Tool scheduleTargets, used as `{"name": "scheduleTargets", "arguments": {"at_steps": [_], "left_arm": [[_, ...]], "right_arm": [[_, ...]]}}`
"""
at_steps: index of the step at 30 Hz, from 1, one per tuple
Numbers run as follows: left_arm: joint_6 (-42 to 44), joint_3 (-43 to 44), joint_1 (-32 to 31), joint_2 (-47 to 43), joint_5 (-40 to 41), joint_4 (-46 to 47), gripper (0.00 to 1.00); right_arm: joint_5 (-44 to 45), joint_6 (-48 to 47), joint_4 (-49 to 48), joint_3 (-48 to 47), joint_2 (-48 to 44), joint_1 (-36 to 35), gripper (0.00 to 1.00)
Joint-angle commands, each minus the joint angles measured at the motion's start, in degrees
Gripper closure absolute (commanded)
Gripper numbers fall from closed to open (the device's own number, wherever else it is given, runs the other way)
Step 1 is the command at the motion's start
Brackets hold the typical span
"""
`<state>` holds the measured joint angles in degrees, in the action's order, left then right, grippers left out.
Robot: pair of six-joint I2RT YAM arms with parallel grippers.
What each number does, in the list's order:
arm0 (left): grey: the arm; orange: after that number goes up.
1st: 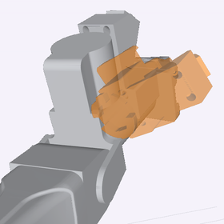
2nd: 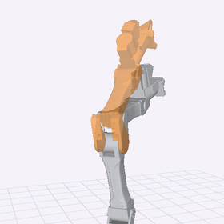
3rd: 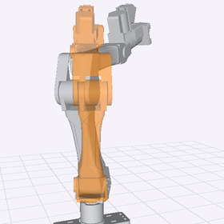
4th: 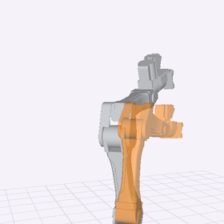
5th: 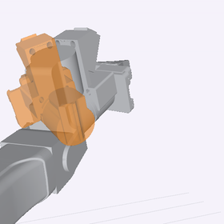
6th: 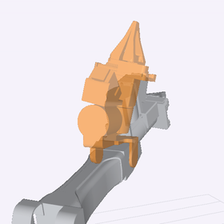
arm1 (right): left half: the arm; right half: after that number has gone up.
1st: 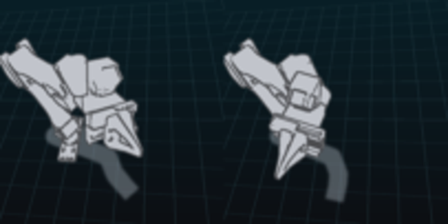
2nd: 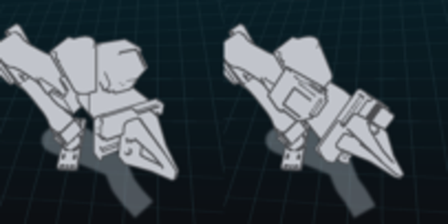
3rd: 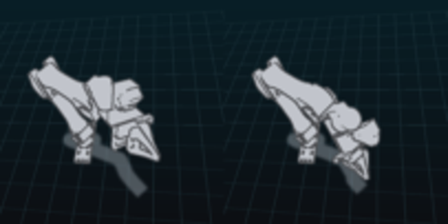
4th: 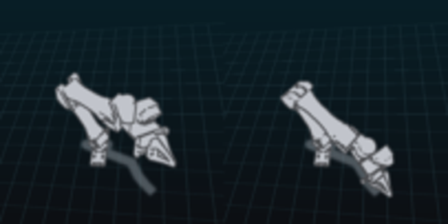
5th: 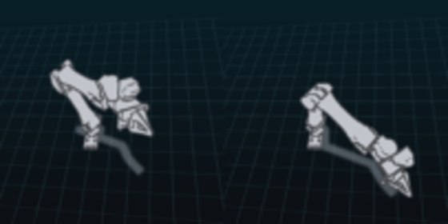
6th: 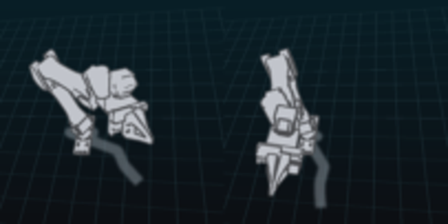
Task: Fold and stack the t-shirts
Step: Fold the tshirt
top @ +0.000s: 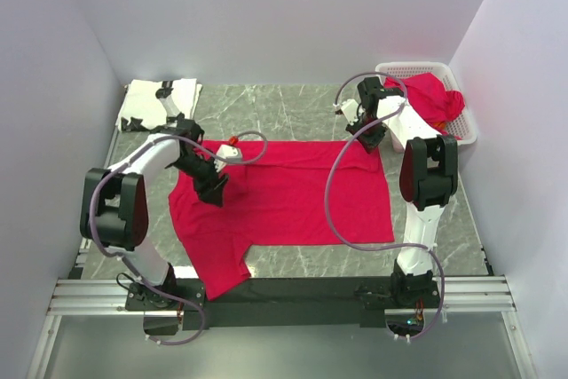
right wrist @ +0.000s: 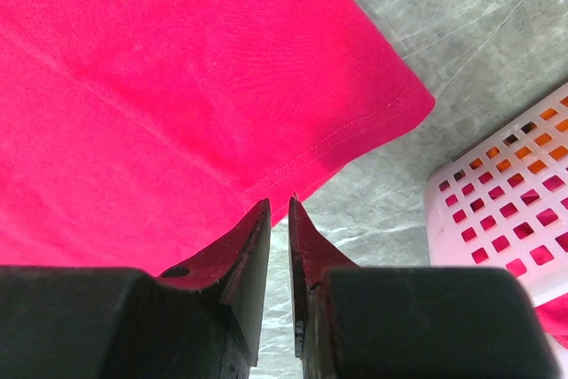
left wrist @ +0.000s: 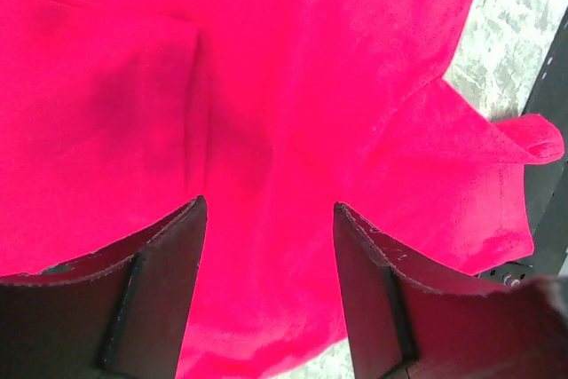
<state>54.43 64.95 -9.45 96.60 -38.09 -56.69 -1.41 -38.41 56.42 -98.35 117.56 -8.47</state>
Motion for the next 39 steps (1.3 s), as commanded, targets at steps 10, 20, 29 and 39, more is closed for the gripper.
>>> {"name": "scheduleTargets", "arguments": {"at_steps": [10,20,29,39], "left_arm": [[-13.80,15.83,11.03,9.49,-1.75,6.82,0.50],[-26.92,13.27,13.14,10.98,5.83,19.61,0.45],[-27.18,6.52,15.96,4.40,7.14,12.39,0.41],[-29.73,1.06,16.66,1.48,5.40,8.27,0.47]], "right_arm": [[-2.10,1.23,0.53,-0.27,-0.49,-0.23,0.80],[-6.32,1.68,1.23,3.68,-1.36,-0.23,0.72],[-2.82,-0.61,-1.66,9.92,-4.44,-2.86,0.62],[-19.73,10.18,2.99,-1.75,-3.21,-10.15,0.72]]}}
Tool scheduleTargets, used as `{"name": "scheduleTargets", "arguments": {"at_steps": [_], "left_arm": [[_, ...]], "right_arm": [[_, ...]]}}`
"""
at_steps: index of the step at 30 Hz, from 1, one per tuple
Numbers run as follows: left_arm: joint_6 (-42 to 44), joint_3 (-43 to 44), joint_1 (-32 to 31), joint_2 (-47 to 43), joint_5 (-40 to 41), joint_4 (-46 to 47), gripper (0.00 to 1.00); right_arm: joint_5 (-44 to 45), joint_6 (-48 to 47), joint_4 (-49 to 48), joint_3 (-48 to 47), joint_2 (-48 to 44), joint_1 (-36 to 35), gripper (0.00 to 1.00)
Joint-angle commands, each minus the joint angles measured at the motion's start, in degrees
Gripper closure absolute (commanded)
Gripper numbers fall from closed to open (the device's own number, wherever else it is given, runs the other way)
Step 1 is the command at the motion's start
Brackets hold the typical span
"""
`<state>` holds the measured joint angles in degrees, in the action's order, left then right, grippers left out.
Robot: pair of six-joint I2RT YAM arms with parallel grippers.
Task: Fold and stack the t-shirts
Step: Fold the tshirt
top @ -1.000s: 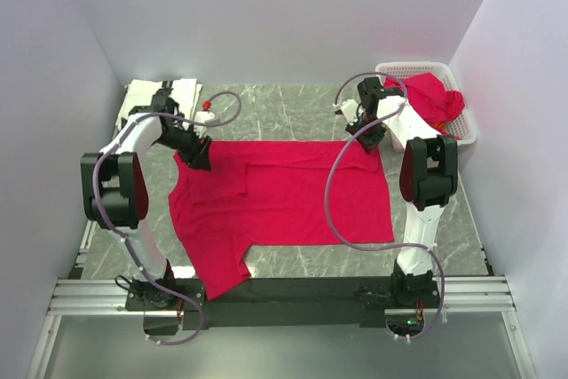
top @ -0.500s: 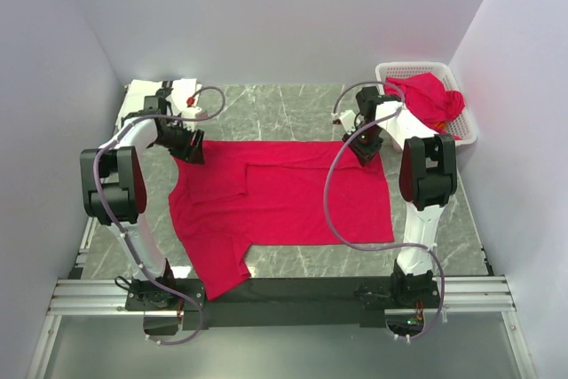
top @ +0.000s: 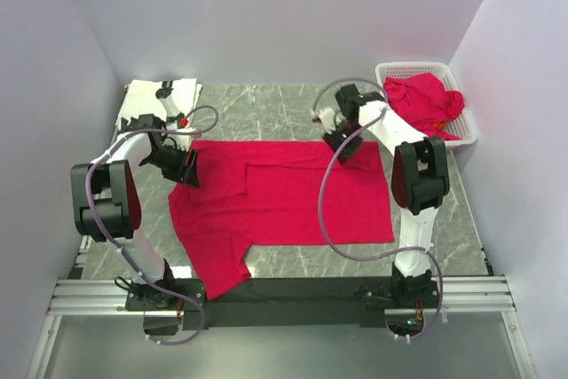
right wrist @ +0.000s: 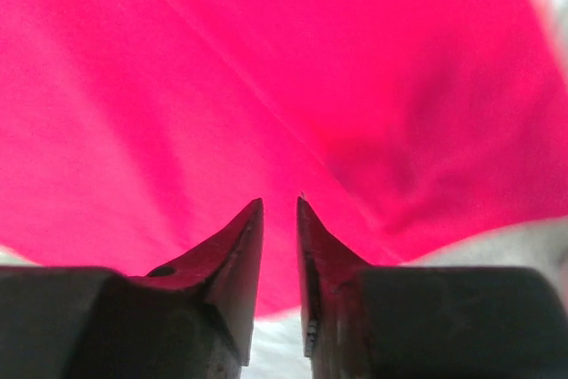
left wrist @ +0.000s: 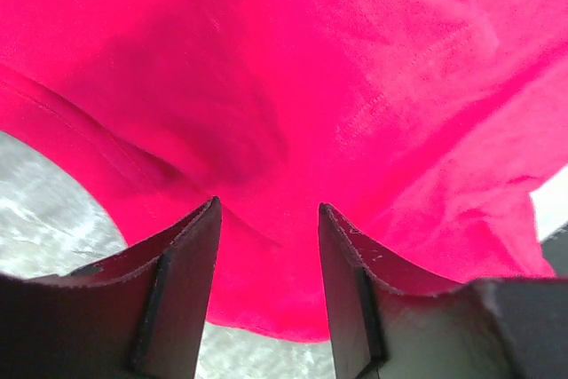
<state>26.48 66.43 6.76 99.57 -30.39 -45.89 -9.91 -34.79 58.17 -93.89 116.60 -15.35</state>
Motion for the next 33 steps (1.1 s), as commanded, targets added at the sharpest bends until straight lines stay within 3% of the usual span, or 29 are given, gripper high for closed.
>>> {"name": "scheduleTargets", "arguments": {"at_steps": [1,2,5,9,13,33], "left_arm": [[-2.13,-0.34,0.96,-1.05,-3.09,-3.15,0.48],[-3.00,-0.17,1.32,-0.70,-3.96,-3.59,0.49],[-3.62,0.62,2.81,1.24,-7.40,-6.49,0.51],[-4.42,1.33,4.39,2.73,-9.16,-8.77,0.50],[-5.91,0.89,5.45,3.61,-9.95,-8.96,0.51],[-9.16,-2.01,6.33,5.29,-10.21,-7.29,0.50]], "right_arm": [[-13.88,12.40,0.37,-7.70,-1.55,-5.63,0.73],[-19.91,15.42,-0.42,-8.06,-1.20,-6.70,0.74],[-27.41,27.29,-7.70,-6.23,-0.58,-11.79,0.74],[-29.89,38.63,-16.58,-4.73,0.91,-17.60,0.66],[-30.17,48.64,-24.49,-5.51,3.72,-20.68,0.64],[-28.50,59.92,-27.85,-11.67,16.64,-26.04,0.56]]}}
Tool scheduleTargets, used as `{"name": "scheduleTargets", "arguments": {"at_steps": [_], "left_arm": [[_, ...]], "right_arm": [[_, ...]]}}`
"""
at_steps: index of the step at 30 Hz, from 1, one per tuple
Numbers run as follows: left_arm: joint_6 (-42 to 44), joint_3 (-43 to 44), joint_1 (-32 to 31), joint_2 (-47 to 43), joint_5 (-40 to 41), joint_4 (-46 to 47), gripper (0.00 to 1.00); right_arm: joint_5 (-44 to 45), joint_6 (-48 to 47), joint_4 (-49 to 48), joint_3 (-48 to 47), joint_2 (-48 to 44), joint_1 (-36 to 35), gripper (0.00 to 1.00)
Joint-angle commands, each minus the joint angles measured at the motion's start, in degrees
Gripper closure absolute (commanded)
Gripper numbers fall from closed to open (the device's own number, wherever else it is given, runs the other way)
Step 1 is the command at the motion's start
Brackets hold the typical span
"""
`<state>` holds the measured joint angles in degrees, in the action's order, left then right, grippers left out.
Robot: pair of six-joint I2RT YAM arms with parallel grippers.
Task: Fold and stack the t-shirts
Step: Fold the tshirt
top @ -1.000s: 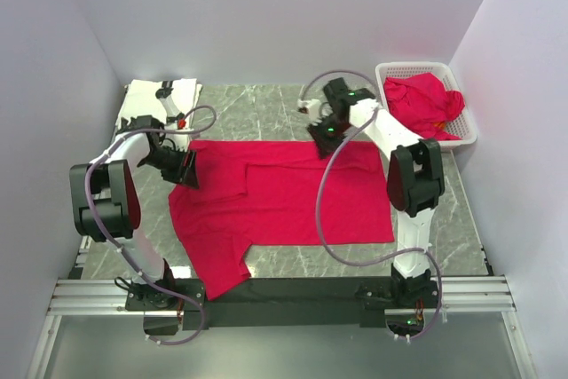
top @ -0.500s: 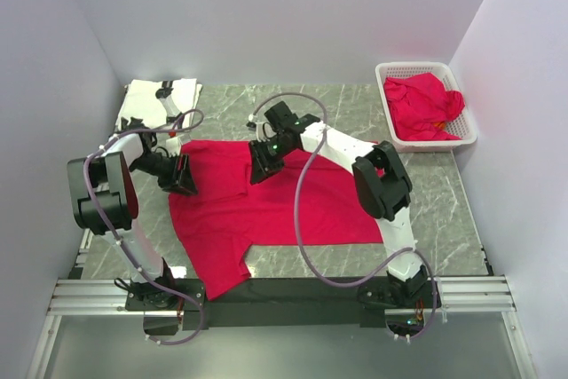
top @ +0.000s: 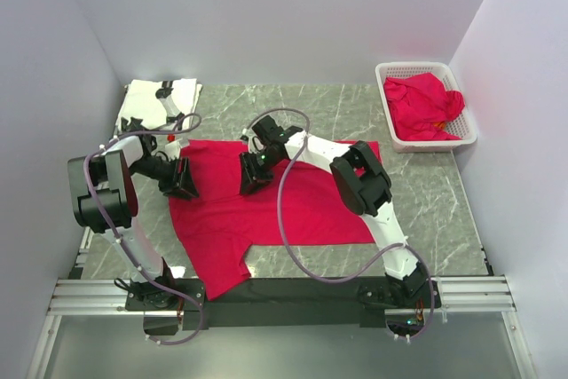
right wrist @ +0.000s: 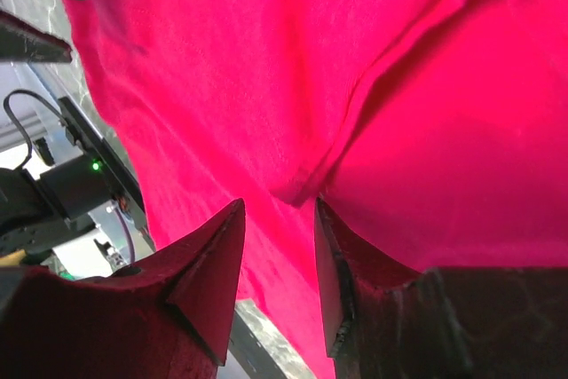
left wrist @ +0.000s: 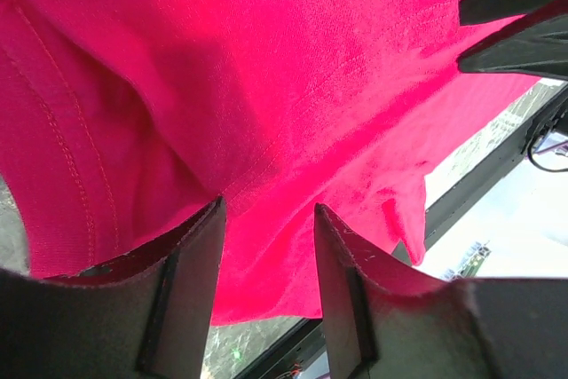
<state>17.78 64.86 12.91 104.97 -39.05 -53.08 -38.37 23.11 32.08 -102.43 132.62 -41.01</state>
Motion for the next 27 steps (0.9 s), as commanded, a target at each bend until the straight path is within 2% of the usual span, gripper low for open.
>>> {"name": "scheduleTargets", "arguments": {"at_steps": [1,6,11,16,27], "left_arm": [[-0.64,-0.61,0.10,-0.20,-1.38,0.08,0.50],[-0.90,-1.31,0.19,0.15,-1.73,0.35,0.48],[-1.43,-1.40,0.19,0.94,-2.87,1.05,0.54],[-2.31,-0.62,0.19,1.56,-2.71,1.58,0.62],[-2.75,0.35,1.07,-1.79,3.19,0.61,0.61]], "right_arm": [[-0.13,2.37,-2.10,-3.12,1.15,-0.38,0.55],[-1.35,3.16,-2.02,-3.65,2.47,-0.38,0.57],[-1.88,2.64,-2.02,-3.39,1.95,-0.38,0.71],[-2.32,2.81,-2.54,-3.30,1.33,-0.38,0.79],[-2.50,2.37,-2.10,-3.74,1.68,-0.29,1.00]]}}
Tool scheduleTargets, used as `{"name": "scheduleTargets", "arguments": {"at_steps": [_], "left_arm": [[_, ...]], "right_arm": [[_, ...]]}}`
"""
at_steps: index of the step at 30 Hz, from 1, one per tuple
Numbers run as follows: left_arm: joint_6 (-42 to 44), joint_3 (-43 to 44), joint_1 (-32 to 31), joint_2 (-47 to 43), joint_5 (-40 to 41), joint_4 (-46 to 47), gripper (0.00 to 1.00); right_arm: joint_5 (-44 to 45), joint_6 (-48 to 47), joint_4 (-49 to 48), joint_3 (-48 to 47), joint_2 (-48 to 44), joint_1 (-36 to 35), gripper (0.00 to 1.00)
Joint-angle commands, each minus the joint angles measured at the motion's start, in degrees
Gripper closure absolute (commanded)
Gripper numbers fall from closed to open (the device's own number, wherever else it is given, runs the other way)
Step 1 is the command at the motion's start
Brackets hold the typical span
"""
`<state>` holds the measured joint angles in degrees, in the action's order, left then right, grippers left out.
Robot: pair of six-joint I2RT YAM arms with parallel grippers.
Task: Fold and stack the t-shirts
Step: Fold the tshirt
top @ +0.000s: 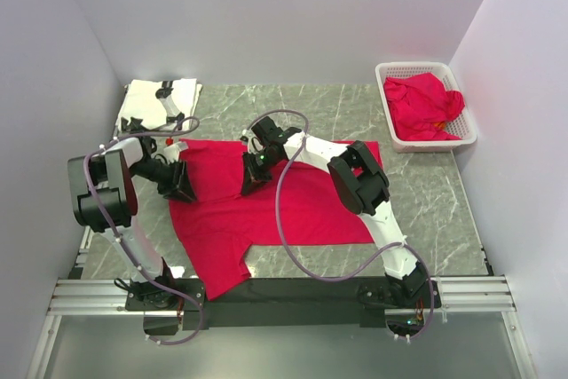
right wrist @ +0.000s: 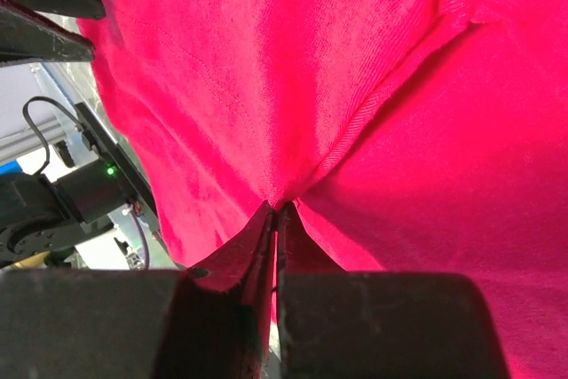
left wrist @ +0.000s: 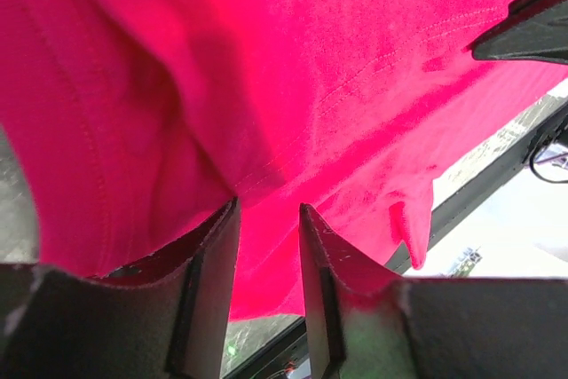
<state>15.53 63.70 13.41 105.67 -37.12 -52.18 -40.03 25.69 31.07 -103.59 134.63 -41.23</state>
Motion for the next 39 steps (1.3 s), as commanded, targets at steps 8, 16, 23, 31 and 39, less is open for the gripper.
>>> {"name": "scheduleTargets", "arguments": {"at_steps": [8,16,23,31,39], "left_arm": [[-1.47,2.65,0.92,-0.29,0.56,0.24,0.63],[-2.69,2.22,-0.31,0.94,-0.05,2.00,0.64],[-3.49,2.13,-0.75,1.47,-0.40,2.61,0.69],[-2.26,3.36,-0.75,-1.16,-2.43,0.59,0.99],[-0.33,3.45,-0.67,-5.55,-3.39,-2.48,0.99]], "right_arm": [[-1.19,-0.20,-1.27,-1.97,-0.77,-0.08,1.00],[-1.45,-0.56,-0.92,-1.96,-0.77,-0.08,1.00],[-1.45,-0.47,-1.10,-1.61,-0.86,0.10,1.00],[-2.42,-0.91,-0.84,-1.79,-1.47,0.19,1.00],[-3.82,-0.82,-0.92,-2.05,-2.53,0.54,1.00]]}}
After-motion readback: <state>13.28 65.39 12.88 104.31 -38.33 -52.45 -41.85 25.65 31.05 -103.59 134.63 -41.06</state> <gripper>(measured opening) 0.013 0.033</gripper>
